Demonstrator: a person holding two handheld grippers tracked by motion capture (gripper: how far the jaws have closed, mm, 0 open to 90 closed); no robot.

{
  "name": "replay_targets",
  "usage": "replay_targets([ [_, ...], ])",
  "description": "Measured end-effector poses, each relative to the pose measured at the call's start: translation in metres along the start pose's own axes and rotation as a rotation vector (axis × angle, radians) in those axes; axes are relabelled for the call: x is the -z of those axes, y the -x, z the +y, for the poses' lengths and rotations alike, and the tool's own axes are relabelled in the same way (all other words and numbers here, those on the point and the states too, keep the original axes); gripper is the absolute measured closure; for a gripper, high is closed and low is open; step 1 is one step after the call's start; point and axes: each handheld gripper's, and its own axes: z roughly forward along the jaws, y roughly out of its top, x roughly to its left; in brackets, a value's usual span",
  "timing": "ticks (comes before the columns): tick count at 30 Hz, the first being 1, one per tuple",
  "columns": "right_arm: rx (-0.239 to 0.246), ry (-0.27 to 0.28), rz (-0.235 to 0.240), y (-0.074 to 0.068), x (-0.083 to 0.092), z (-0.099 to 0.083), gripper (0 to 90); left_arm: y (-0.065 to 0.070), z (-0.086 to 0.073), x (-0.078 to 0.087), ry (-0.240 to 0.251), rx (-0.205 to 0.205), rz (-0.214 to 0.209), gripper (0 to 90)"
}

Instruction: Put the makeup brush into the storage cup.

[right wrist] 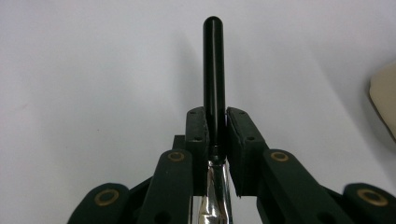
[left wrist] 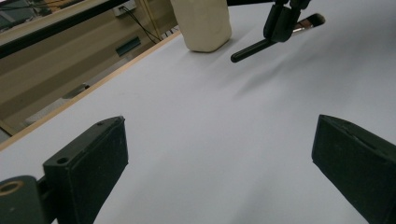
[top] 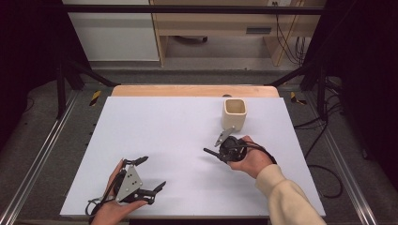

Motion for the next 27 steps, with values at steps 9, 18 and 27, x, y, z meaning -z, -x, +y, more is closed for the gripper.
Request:
replay_targets([
  [9, 0.022, -0.004, 0.0, 0.003, 0.007, 0.008, 79.2, 0.005, 0.01, -0.01, -0.026, -0.066, -0.024, 3.2],
  [18, 0.06, 0.009, 0.023, -0.003, 0.017, 0.022, 79.2, 0.007, 0.031, -0.04, -0.034, -0.135, -0.051, 4.4],
  [27, 0.08, -0.02, 0.044, -0.006, 0.014, 0.025, 79.2, -0.002, 0.034, -0.055, -0.009, -0.134, -0.039, 5.0],
])
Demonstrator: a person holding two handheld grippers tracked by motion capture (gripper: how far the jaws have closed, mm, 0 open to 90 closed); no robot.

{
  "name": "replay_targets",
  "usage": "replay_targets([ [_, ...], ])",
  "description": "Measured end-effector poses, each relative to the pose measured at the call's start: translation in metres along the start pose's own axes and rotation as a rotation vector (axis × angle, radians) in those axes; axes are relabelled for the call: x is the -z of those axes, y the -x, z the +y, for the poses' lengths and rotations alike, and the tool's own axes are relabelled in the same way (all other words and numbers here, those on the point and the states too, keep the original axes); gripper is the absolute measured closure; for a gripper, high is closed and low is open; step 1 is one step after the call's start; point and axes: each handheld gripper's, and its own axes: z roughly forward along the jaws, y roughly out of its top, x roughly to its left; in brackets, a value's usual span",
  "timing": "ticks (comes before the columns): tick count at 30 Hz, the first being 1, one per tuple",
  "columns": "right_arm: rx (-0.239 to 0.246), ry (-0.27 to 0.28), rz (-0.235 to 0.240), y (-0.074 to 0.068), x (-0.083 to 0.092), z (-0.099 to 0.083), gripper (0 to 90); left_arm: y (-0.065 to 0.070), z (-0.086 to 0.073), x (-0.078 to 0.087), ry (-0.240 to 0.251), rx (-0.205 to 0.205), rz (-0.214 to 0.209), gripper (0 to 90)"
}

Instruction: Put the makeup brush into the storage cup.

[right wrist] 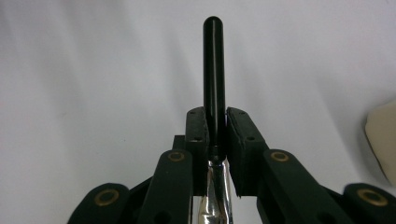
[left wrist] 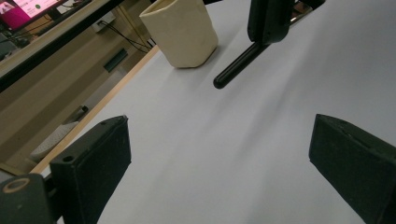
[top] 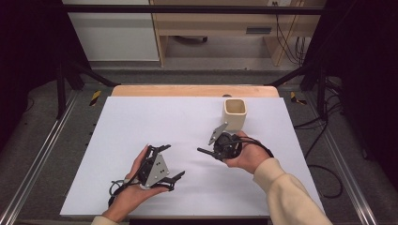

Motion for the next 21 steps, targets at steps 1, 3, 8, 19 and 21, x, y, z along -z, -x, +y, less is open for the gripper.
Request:
replay_targets([
  [1, 0.0, 0.0, 0.0, 0.0, 0.0, 0.0, 79.2, 0.0, 0.0, 0.0, 0.0, 0.0, 0.0, 4.9],
  [3, 0.0, -0.002, -0.001, 0.001, -0.002, 0.0, 79.2, 0.001, -0.001, 0.0, 0.0, -0.005, 0.003, 4.9],
  [8, -0.005, -0.007, 0.007, 0.002, -0.004, 0.001, 79.2, 0.005, 0.001, -0.007, -0.014, -0.028, -0.015, 4.9],
  [19, -0.01, -0.004, 0.024, 0.0, -0.003, 0.003, 79.2, 0.006, 0.011, -0.011, -0.02, -0.071, -0.04, 5.5],
  [21, -0.009, -0.003, 0.025, -0.001, -0.001, 0.003, 79.2, 0.005, 0.012, -0.011, -0.026, -0.073, -0.041, 5.6],
])
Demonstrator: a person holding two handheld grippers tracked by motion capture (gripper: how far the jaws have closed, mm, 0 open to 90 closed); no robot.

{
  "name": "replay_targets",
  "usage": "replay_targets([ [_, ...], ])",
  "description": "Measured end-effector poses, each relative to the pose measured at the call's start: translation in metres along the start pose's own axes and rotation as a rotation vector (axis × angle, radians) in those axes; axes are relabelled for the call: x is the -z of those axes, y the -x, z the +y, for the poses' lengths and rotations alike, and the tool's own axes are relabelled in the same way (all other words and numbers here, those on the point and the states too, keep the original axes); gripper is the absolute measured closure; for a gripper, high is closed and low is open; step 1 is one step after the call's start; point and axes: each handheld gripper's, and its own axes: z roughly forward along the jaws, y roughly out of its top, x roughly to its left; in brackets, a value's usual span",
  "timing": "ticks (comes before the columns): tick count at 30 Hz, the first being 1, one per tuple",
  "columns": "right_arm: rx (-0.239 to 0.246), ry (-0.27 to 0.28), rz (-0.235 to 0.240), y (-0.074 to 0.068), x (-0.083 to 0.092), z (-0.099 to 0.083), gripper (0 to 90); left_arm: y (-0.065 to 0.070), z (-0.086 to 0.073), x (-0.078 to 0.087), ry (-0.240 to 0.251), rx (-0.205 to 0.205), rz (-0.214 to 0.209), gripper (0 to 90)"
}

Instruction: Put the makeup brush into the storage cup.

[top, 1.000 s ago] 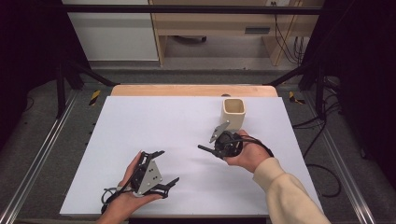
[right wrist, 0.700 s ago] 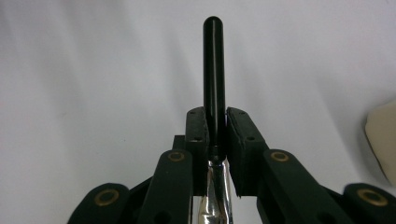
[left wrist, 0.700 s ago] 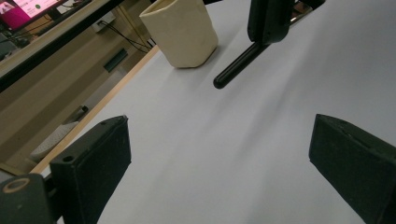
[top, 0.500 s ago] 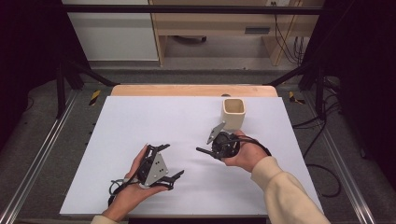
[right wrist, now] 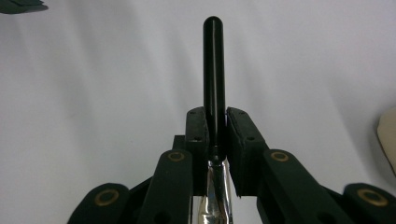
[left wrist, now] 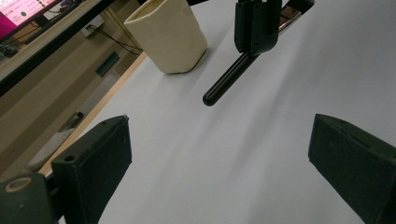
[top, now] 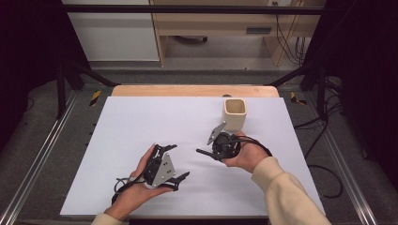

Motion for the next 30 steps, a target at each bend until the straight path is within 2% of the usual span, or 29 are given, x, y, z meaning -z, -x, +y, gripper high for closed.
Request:
replay_targets([
  [3, -0.004, 0.006, 0.006, -0.002, 0.004, -0.004, 79.2, 0.0, 0.003, -0.004, -0.009, -0.026, -0.017, 6.5],
  [6, 0.012, 0.014, 0.01, -0.002, 0.004, -0.007, 79.2, 0.0, 0.005, -0.007, -0.019, -0.036, -0.026, 8.3],
  [8, 0.0, 0.007, 0.022, -0.003, 0.007, -0.009, 79.2, 0.0, 0.007, -0.01, -0.028, -0.049, -0.032, 8.4],
  [9, 0.003, 0.009, 0.023, -0.003, 0.006, -0.01, 79.2, 0.001, 0.009, -0.014, -0.043, -0.067, -0.032, 8.4],
  [13, -0.021, 0.0, 0.034, -0.004, 0.005, -0.012, 79.2, 0.0, 0.006, -0.023, -0.07, -0.069, -0.039, 8.0],
  [15, -0.016, -0.003, 0.042, -0.006, 0.002, -0.013, 79.2, 0.002, 0.006, -0.025, -0.077, -0.078, -0.05, 8.7],
  [18, -0.014, -0.007, 0.053, -0.007, -0.001, -0.013, 79.2, 0.004, 0.006, -0.027, -0.078, -0.085, -0.061, 9.6],
  [19, -0.014, -0.01, 0.058, -0.008, -0.002, -0.012, 79.2, 0.006, 0.006, -0.028, -0.085, -0.09, -0.088, 12.0],
  [20, -0.019, -0.016, 0.064, -0.009, -0.003, -0.011, 79.2, 0.008, 0.006, -0.03, -0.103, -0.103, -0.098, 15.5],
  [21, -0.024, -0.016, 0.066, -0.009, -0.004, -0.01, 79.2, 0.008, 0.006, -0.03, -0.103, -0.103, -0.098, 15.9],
  [25, -0.025, -0.024, 0.089, -0.011, -0.007, -0.006, 79.2, 0.01, 0.008, -0.037, -0.132, -0.158, -0.101, 17.9],
  [30, -0.017, -0.028, 0.109, -0.014, -0.009, -0.003, 79.2, 0.011, 0.006, -0.041, -0.136, -0.174, -0.121, 21.2],
])
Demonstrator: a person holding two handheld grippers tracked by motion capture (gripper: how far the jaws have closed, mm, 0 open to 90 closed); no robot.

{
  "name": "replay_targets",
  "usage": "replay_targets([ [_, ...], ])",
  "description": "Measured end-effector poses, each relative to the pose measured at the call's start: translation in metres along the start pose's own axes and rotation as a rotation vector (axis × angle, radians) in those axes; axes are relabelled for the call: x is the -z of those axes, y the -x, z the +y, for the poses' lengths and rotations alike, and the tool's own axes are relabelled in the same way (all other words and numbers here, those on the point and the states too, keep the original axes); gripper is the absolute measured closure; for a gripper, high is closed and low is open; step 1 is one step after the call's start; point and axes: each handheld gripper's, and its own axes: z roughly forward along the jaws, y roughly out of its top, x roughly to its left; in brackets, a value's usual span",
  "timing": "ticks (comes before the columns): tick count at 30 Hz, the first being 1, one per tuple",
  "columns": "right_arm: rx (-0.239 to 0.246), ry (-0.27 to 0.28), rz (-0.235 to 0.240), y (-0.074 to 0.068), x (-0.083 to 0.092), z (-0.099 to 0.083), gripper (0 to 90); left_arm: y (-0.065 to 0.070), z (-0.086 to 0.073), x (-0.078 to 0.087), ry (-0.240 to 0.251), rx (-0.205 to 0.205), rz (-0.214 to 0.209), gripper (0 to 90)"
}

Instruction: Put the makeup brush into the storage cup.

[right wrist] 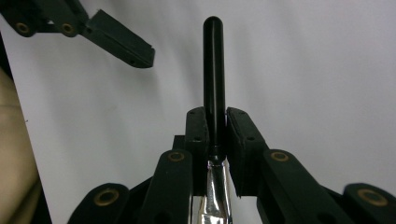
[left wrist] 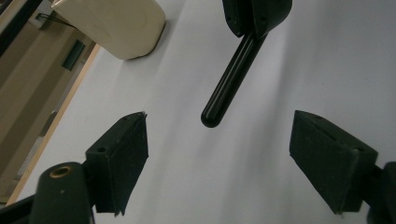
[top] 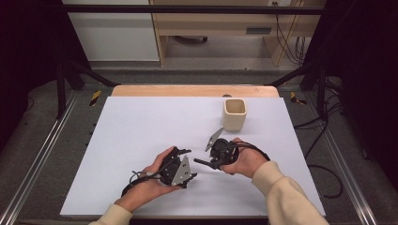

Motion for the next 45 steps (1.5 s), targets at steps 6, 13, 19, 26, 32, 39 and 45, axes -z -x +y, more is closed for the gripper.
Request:
replay_targets([
  [6, -0.002, -0.024, 0.013, -0.004, 0.001, 0.002, 79.2, 0.003, 0.006, -0.001, 0.035, -0.034, -0.002, 27.8],
  [13, 0.001, -0.026, 0.021, -0.006, 0.005, 0.005, 79.2, 0.007, 0.015, -0.003, 0.042, -0.086, -0.007, 34.5],
  [19, -0.006, -0.007, 0.044, -0.006, 0.008, 0.006, 79.2, 0.008, 0.017, -0.006, 0.038, -0.111, -0.018, 36.9],
  [26, 0.009, -0.013, 0.056, -0.008, 0.01, 0.006, 79.2, 0.009, 0.018, -0.008, 0.039, -0.124, -0.034, 44.3],
  [32, 0.016, -0.014, 0.058, -0.01, 0.012, 0.007, 79.2, 0.012, 0.021, -0.009, 0.014, -0.166, -0.051, 48.9],
  [39, 0.023, -0.023, 0.059, -0.011, 0.011, 0.006, 79.2, 0.007, 0.021, -0.005, -0.042, -0.242, -0.056, 56.9],
  [45, 0.043, -0.039, 0.071, -0.014, 0.011, 0.007, 79.2, 0.008, 0.021, -0.003, -0.038, -0.265, -0.07, 68.7],
])
